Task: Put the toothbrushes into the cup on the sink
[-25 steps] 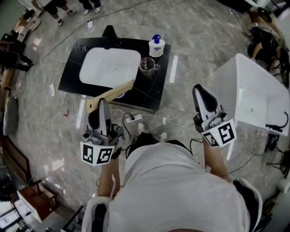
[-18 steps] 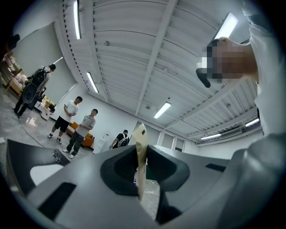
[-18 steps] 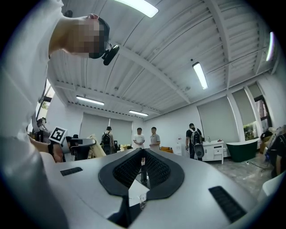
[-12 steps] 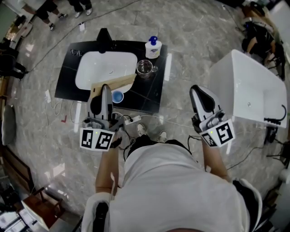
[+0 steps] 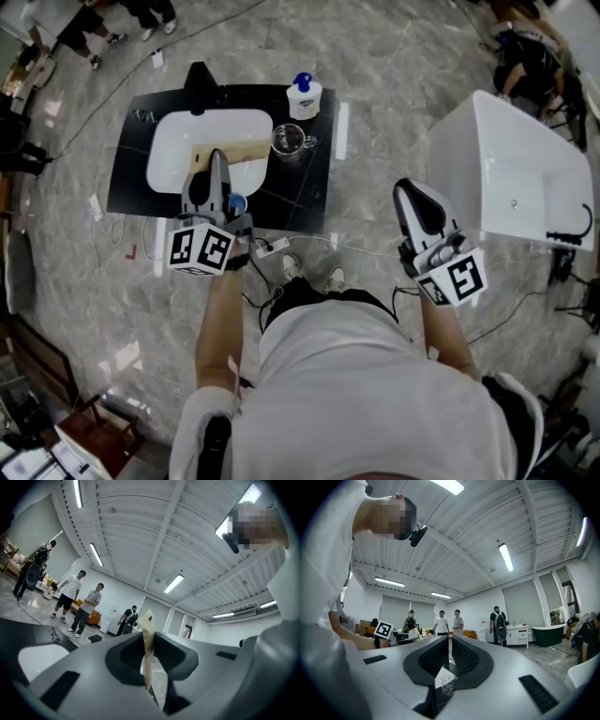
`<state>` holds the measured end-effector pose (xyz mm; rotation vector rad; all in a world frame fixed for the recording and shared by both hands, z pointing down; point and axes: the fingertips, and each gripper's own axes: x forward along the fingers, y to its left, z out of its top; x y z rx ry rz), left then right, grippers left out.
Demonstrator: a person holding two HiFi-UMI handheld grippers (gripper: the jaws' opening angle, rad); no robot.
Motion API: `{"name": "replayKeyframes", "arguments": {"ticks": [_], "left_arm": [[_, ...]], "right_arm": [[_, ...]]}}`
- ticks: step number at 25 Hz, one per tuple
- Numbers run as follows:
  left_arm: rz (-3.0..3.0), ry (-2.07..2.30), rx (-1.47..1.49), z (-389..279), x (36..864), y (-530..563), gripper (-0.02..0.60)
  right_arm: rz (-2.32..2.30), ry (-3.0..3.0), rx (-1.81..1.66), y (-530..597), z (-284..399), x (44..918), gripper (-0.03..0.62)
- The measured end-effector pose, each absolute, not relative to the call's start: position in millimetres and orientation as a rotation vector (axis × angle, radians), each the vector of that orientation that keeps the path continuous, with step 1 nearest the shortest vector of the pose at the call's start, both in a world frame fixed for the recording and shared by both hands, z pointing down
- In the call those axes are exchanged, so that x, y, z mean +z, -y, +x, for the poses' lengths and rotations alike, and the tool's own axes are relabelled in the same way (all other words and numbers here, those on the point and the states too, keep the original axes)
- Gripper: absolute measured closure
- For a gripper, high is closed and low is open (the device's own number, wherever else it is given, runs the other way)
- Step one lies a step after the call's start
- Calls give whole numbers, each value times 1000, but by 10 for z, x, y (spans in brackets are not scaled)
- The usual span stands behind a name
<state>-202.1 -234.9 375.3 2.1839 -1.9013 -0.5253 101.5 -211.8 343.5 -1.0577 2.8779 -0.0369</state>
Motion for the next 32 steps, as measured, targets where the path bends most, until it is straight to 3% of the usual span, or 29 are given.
{"name": "replayKeyframes", "arguments": {"ticks": [32], "left_arm": [[1966,1763,-403,-1958,5159,3399,528]], "right_arm": [[-1309,-2886,-117,2291,1364,3674,546]]}}
